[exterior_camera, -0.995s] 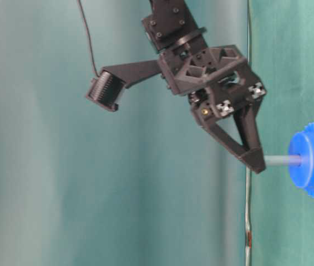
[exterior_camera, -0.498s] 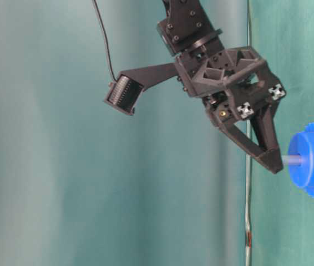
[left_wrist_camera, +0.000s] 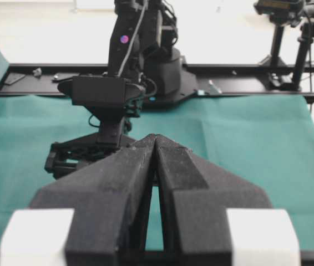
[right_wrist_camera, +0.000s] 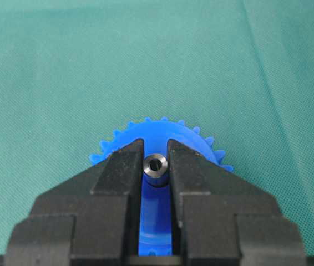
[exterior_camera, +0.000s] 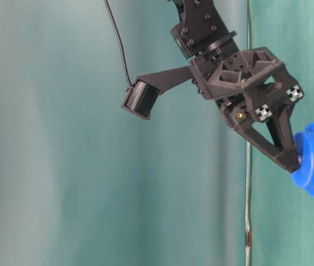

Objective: Insert the shaft placed at a random location into the center hole of the medium gear at another random location.
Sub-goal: 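Align the shaft over the gear's center hole and lower it in, then open the right gripper and raise it away from the gear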

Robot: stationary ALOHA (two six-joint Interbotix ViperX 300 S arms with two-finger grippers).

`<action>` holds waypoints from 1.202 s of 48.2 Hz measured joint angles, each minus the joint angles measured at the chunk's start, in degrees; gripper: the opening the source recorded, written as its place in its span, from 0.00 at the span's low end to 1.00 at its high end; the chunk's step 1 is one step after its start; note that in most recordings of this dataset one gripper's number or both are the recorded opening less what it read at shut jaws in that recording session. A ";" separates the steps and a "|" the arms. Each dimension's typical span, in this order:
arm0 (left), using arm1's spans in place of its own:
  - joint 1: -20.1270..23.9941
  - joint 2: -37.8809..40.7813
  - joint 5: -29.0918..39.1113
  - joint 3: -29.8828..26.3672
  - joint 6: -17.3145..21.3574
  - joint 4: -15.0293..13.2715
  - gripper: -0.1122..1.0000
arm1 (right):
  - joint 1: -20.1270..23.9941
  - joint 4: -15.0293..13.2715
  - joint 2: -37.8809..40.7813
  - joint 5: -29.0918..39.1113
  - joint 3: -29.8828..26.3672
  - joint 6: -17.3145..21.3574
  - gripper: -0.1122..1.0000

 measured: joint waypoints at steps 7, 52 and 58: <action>0.00 0.00 -0.09 0.00 0.00 0.00 0.10 | 0.00 0.09 0.00 0.09 -0.09 0.00 0.22; 0.00 0.09 0.44 0.00 -0.09 0.00 0.10 | 0.35 0.00 0.00 0.88 -0.35 0.00 0.84; 0.00 0.09 0.44 0.00 -0.09 0.00 0.10 | 0.35 0.09 0.00 0.88 -0.44 0.00 0.83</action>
